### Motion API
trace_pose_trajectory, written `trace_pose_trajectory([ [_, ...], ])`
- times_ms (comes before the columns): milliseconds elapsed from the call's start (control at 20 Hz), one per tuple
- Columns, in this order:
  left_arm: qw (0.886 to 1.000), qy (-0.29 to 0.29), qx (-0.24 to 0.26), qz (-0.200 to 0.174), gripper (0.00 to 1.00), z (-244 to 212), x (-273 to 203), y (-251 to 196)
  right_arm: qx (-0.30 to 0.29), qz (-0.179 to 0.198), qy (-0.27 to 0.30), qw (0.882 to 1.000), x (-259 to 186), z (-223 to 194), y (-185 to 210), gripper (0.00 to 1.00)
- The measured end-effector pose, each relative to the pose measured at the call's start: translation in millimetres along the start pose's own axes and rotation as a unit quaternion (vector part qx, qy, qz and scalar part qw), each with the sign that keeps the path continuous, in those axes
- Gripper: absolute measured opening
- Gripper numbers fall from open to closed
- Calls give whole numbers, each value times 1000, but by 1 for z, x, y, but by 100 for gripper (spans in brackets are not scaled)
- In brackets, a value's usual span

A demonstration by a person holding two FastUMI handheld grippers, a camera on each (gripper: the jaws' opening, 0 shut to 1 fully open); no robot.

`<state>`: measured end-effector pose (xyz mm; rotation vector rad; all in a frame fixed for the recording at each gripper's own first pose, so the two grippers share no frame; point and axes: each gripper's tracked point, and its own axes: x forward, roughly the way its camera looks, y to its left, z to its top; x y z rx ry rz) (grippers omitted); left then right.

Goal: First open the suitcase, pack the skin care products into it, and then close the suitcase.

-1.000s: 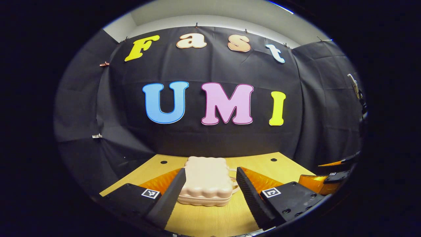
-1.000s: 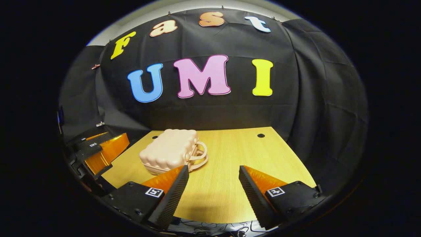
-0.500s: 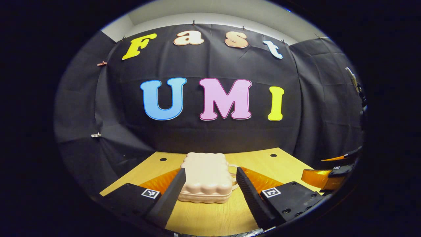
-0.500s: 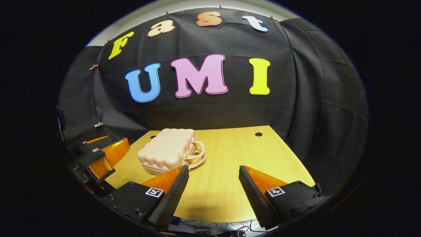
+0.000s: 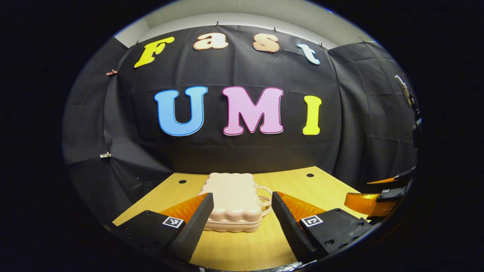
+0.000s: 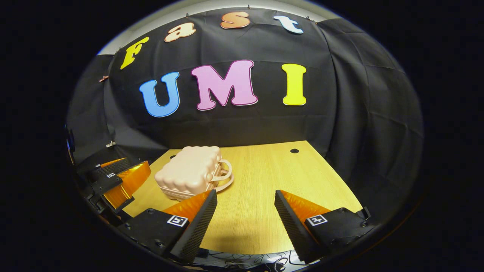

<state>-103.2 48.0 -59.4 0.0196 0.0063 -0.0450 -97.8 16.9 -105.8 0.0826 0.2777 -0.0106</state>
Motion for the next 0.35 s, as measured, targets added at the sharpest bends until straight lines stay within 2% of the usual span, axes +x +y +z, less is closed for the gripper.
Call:
trace_pose_trajectory([
  [250, 1000, 0, 7, 13, 97, 2, 4, 10, -4, 10, 1, 1000, 8, 3, 6, 97],
  [350, 1000, 3, 2, 5, 97, 5, 8, 10, -4, 14, -1, 1000, 15, 9, 8, 97],
])
